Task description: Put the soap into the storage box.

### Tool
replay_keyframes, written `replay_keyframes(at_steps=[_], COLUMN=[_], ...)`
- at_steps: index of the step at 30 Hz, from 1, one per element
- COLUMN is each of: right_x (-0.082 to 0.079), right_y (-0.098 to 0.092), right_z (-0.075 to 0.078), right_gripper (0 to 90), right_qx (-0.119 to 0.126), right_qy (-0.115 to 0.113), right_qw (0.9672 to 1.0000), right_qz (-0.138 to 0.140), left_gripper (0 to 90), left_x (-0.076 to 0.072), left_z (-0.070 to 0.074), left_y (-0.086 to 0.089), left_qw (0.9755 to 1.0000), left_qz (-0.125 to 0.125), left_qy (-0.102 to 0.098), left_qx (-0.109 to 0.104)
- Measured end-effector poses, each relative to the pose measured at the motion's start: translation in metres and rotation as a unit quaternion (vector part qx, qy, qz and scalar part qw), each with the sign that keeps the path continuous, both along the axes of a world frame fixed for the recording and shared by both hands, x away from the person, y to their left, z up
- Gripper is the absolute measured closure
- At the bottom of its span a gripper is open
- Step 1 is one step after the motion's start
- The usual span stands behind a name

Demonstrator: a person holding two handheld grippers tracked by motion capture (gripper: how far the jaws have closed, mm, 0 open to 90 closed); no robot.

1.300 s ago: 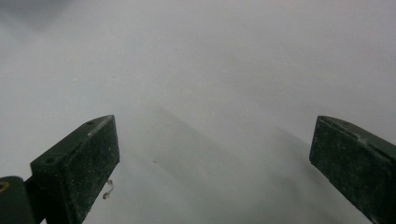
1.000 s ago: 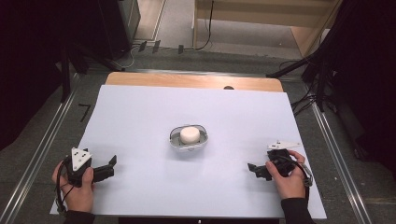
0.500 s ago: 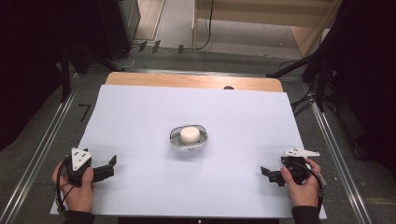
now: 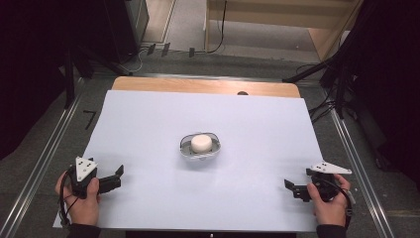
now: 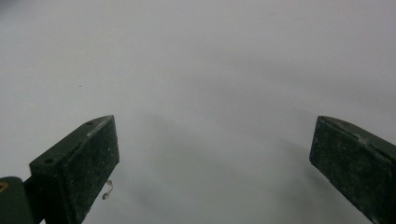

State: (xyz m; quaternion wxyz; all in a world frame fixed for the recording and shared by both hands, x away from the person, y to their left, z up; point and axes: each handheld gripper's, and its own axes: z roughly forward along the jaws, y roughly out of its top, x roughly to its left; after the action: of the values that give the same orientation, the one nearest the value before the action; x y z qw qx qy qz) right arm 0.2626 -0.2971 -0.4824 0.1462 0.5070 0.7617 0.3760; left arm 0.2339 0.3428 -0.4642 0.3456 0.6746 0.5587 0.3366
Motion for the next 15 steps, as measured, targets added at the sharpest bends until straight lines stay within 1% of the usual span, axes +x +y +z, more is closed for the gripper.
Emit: replay_keyframes(at_steps=[3,6,7,14,15], right_x=[-0.003,-0.008,-0.008,-0.018,-0.018], right_y=[-0.003,-0.012,-0.012,-0.03,-0.03], right_z=[0.0,-0.002,-0.002,-0.003,-0.003], right_gripper=[1.7,1.7,1.7,1.7,1.7], right_qx=[0.003,0.003,0.003,0.015,0.015], right_qy=[-0.004,-0.005,-0.005,-0.013,-0.013], right_qw=[1.0,0.9999,0.9999,0.9995,0.9995], right_qz=[0.0,-0.009,-0.009,-0.026,-0.026], left_gripper=[0.2,0.2,0.2,0.2,0.2], left_x=[0.0,0.0,0.0,0.0,0.0], left_z=[0.0,0.0,0.0,0.0,0.0], left_y=[0.0,0.0,0.0,0.0,0.0], left_qw=[1.0,1.0,1.0,1.0,1.0], left_qz=[0.0,0.0,0.0,0.0,0.0], left_qy=[0.0,0.001,0.001,0.001,0.001], left_qx=[0.001,0.001,0.001,0.001,0.001])
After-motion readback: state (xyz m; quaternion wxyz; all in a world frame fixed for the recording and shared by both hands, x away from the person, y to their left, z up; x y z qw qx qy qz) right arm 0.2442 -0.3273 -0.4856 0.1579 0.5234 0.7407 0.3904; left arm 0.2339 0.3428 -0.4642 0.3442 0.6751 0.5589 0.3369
